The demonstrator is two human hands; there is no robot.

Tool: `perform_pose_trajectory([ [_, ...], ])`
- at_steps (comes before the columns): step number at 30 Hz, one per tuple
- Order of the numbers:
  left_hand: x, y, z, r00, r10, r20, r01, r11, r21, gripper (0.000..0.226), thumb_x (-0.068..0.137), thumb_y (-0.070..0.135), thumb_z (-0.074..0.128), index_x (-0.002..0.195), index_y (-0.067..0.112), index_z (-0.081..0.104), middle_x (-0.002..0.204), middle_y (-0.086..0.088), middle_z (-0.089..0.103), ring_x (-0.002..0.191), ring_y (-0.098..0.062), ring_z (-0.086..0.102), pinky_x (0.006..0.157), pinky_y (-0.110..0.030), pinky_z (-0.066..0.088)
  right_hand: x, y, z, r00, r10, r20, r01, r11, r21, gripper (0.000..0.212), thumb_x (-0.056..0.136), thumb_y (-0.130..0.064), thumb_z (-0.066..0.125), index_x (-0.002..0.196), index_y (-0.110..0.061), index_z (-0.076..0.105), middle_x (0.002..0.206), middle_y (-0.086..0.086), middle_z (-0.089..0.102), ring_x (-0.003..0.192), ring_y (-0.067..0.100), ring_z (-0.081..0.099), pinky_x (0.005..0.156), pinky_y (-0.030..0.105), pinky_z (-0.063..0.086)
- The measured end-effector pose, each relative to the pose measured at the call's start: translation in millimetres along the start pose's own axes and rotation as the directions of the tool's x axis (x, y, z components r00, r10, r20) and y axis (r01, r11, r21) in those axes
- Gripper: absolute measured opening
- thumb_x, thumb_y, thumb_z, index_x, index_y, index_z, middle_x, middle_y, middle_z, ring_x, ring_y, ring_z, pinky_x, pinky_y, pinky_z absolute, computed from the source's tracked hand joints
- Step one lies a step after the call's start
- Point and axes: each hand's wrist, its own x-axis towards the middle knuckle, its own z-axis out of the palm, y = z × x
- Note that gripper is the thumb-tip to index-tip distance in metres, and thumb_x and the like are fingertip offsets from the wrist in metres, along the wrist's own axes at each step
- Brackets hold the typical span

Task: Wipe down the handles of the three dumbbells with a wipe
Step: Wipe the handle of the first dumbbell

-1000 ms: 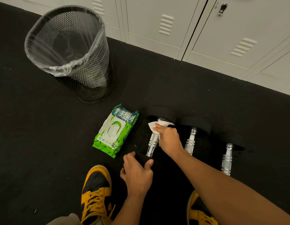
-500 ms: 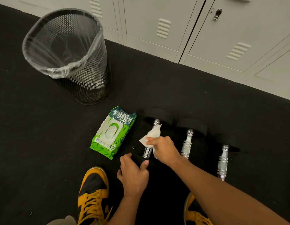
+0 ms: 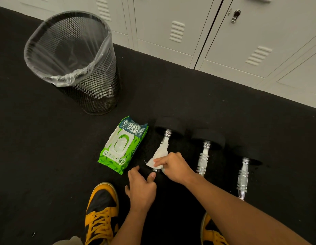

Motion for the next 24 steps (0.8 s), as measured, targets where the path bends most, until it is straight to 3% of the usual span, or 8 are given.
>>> perform_pose_trajectory([
  [3,0.6,-0.2,-0.2,1.0,0.005,0.002,-0.005,1.0,-0.009,0.059,0.093,0.031,0.062,0.141,0.012,0.034,0.142,-0.004,0.04,0.128,-0.026,0.045,0.113,-0.058,0.023,-0.5,1.4,8.2,0.999,0.015,0.047,-0.016,1.0,0.022,0.048,0.079,-0.011,0.047,0.108,-0.04,0.071,0.123,0.002,0.068,0.119,0.023,0.06,0.11,0.037,0.043],
  [7,1.2,-0.4,-1.9,1.0,0.003,0.004,-0.003,1.0,-0.004,0.059,0.094,0.031,0.061,0.142,0.013,0.033,0.147,-0.002,0.036,0.133,-0.025,0.041,0.113,-0.058,0.022,-2.6,-4.4,-1.7,0.999,-0.016,0.032,0.014,0.998,0.056,0.042,0.086,-0.001,0.05,0.104,-0.027,0.078,0.12,0.003,0.07,0.118,0.02,0.06,0.109,0.03,0.043],
  [8,2.2,-1.1,-2.1,1.0,0.006,0.009,-0.006,1.0,-0.002,0.059,0.094,0.031,0.06,0.142,0.014,0.032,0.147,-0.003,0.036,0.133,-0.025,0.041,0.113,-0.058,0.023,-3.6,-5.6,-7.9,0.999,-0.019,0.03,0.017,0.997,0.069,0.04,0.087,0.001,0.051,0.103,-0.024,0.079,0.116,0.002,0.072,0.109,0.016,0.063,0.103,0.022,0.046],
  [10,4.1,-2.2,-3.2,1.0,0.006,0.021,-0.006,1.0,0.0,0.059,0.094,0.033,0.059,0.143,0.014,0.032,0.145,-0.004,0.038,0.13,-0.026,0.043,0.111,-0.059,0.025,-6.9,-10.5,-20.9,1.0,-0.009,-0.006,0.01,0.996,0.092,0.039,0.085,0.004,0.052,0.102,-0.018,0.079,0.1,0.006,0.075,0.077,0.003,0.063,0.071,0.002,0.044],
  [13,6.3,-1.9,-5.9,1.0,-0.003,0.029,0.003,1.0,-0.009,0.059,0.096,0.033,0.057,0.145,0.014,0.031,0.147,-0.004,0.037,0.13,-0.027,0.043,0.111,-0.058,0.026,-2.9,-9.6,-34.2,0.99,0.025,-0.139,-0.005,0.99,0.144,0.046,0.084,0.011,0.048,0.103,-0.017,0.079,0.101,0.009,0.074,0.074,0.008,0.061,0.054,0.002,0.038],
  [16,8.2,-1.6,-7.9,1.0,-0.009,0.029,0.009,1.0,-0.016,0.059,0.098,0.031,0.054,0.148,0.013,0.029,0.154,-0.004,0.032,0.139,-0.027,0.035,0.114,-0.058,0.022,2.6,-11.2,-47.0,0.967,0.041,-0.253,0.002,0.986,0.166,0.044,0.088,0.011,0.047,0.107,-0.015,0.077,0.115,0.01,0.071,0.078,0.009,0.063,0.063,0.004,0.043],
  [20,9.4,-2.7,-7.8,1.0,-0.006,0.018,0.007,0.999,-0.032,0.06,0.099,0.029,0.052,0.151,0.013,0.026,0.157,-0.005,0.028,0.144,-0.026,0.028,0.115,-0.056,0.021,11.4,-18.6,-55.7,0.912,-0.073,-0.405,0.097,0.994,0.04,0.035,0.088,0.011,0.057,0.114,-0.006,0.073,0.125,0.009,0.064,0.115,0.02,0.06,0.101,0.025,0.047],
  [24,4.1,-0.5,-8.3,0.993,0.046,-0.108,-0.049,0.999,-0.024,0.065,0.095,0.027,0.058,0.15,0.013,0.027,0.154,-0.006,0.029,0.142,-0.026,0.028,0.115,-0.052,0.025,19.7,-16.2,-41.7,0.936,-0.126,-0.328,0.065,0.979,-0.191,0.048,0.087,0.009,0.06,0.131,-0.012,0.063,0.138,0.008,0.05,0.121,0.024,0.056,0.104,0.031,0.047],
])
